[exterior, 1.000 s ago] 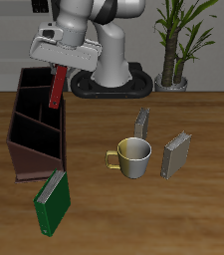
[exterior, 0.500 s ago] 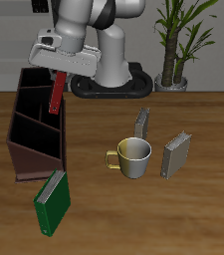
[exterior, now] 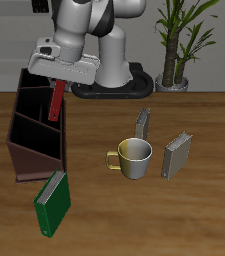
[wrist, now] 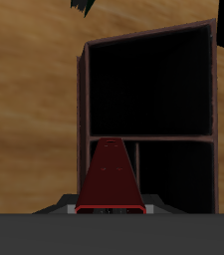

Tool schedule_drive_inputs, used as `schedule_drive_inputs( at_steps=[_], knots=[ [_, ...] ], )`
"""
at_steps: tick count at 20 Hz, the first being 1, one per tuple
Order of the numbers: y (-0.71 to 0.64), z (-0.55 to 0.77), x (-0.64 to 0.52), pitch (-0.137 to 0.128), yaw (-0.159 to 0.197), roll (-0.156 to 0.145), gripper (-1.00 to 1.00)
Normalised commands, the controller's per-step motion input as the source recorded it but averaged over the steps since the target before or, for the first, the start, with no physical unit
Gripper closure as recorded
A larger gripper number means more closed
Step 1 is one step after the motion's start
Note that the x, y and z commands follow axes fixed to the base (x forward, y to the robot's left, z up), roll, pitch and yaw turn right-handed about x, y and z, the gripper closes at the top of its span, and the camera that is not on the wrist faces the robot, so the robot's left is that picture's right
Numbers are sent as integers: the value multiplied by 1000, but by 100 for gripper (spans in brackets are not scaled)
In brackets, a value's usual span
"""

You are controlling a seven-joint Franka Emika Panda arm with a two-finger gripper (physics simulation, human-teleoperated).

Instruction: Place the red book into the right desk caddy's front compartment

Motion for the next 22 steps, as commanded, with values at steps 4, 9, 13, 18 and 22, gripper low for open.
schedule_drive_inputs(
  at_steps=[4, 9, 13, 18, 22],
  knots=[
    [-2, -73, -52, 15, -10, -3, 100],
    [-67, -114, -63, 16, 0, -15, 100],
    [-59, -223, -43, 29, 1, -2, 100],
    [-77, -101, -11, 6, 0, -15, 100],
    [-53, -97, 40, 13, -9, -5, 100]
  ],
)
